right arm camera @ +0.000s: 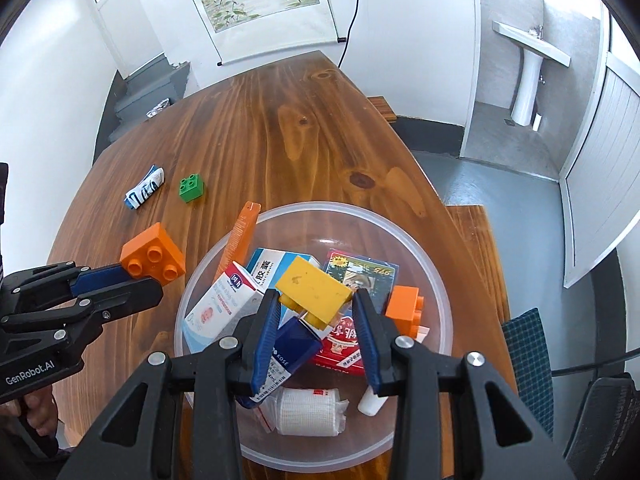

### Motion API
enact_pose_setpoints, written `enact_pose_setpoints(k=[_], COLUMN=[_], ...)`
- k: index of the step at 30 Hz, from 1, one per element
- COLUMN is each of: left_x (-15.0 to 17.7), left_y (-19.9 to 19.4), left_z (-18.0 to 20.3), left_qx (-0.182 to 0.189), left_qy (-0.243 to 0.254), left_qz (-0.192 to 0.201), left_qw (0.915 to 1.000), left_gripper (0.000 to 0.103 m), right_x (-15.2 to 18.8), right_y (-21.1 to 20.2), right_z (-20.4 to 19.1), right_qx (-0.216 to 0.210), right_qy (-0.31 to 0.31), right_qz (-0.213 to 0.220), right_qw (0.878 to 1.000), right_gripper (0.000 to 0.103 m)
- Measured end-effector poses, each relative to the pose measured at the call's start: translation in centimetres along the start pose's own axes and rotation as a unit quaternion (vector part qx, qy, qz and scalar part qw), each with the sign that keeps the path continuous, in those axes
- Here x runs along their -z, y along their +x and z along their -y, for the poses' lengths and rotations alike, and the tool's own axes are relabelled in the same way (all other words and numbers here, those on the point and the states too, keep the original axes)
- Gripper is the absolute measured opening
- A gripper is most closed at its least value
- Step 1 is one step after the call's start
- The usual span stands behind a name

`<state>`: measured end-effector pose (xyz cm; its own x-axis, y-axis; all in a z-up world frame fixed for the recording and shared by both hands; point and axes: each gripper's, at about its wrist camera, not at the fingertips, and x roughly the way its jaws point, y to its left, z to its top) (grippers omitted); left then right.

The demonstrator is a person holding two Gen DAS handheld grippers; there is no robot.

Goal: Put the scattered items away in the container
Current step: 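Carry the orange and yellow blocks with both tools over the bowl, then release the orange block with the left tool while the right releases the yellow block, then withdraw both tools from the bowl toward the toothpaste tube and green block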

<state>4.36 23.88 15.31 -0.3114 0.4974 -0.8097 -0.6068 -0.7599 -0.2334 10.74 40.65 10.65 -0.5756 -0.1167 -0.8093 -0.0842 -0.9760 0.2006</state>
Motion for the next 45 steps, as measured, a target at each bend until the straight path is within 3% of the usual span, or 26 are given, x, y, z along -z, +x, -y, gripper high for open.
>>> enact_pose_setpoints(k=[3, 4, 5, 8, 10, 13, 18, 21, 27, 34, 41, 45], left_x=[-0.8, -0.9, -0.9, -0.8, -0.7, -0.5, 0.8, 2.1, 5.6, 10.1, 12.1, 13.3], left_y=[0.6, 0.9, 1.0, 0.8, 0.7, 0.1, -1.7, -3.2, -7.2, -11.5, -12.5, -12.9], left_z=[-0.1, -0.1, -0.2, -0.7, -1.5, -2.2, -3.8, -5.3, -9.7, -13.6, -14.2, -15.1], left_qx=[0.031, 0.037, 0.039, 0.036, 0.026, 0.014, -0.022, -0.050, -0.119, -0.207, -0.256, -0.259], left_qy=[-0.021, -0.031, -0.038, -0.051, -0.065, -0.078, -0.095, -0.119, -0.196, -0.272, -0.269, -0.283], left_qz=[-0.013, -0.020, -0.020, -0.017, -0.017, -0.010, 0.004, 0.015, 0.043, 0.056, 0.031, 0.027], left_qw=[0.9992, 0.9986, 0.9983, 0.9979, 0.9974, 0.9968, 0.9952, 0.9916, 0.9723, 0.9382, 0.9280, 0.9231], left_gripper=[0.038, 0.056, 0.065, 0.065, 0.065, 0.065, 0.065, 0.065, 0.065, 0.065, 0.065, 0.065], right_x=[0.0, -0.1, -0.1, -0.3, -0.4, -0.6, -2.0, -3.0, -3.6, -2.4, -1.6, -1.1], right_y=[-0.1, -0.1, 0.0, 0.2, 0.3, 0.3, 0.9, 1.5, 3.3, 5.7, 8.1, 9.2], right_z=[0.3, 0.4, 0.4, 0.6, 0.7, 0.5, -1.3, -4.1, -11.2, -18.1, -22.8, -24.5], right_qx=[-0.002, -0.003, -0.002, -0.002, 0.001, 0.010, 0.024, 0.011, -0.039, -0.093, -0.119, -0.124], right_qy=[0.001, 0.002, 0.003, 0.009, 0.013, 0.010, -0.013, -0.051, -0.125, -0.182, -0.209, -0.220], right_qz=[0.001, 0.000, 0.000, -0.001, 0.000, 0.005, 0.009, 0.010, -0.003, -0.051, -0.099, -0.118], right_qw=[1.000, 1.000, 1.000, 1.000, 1.000, 1.000, 1.000, 0.999, 0.991, 0.978, 0.966, 0.960], right_gripper=[0.041, 0.042, 0.042, 0.043, 0.055, 0.063, 0.063, 0.063, 0.063, 0.066, 0.068, 0.069])
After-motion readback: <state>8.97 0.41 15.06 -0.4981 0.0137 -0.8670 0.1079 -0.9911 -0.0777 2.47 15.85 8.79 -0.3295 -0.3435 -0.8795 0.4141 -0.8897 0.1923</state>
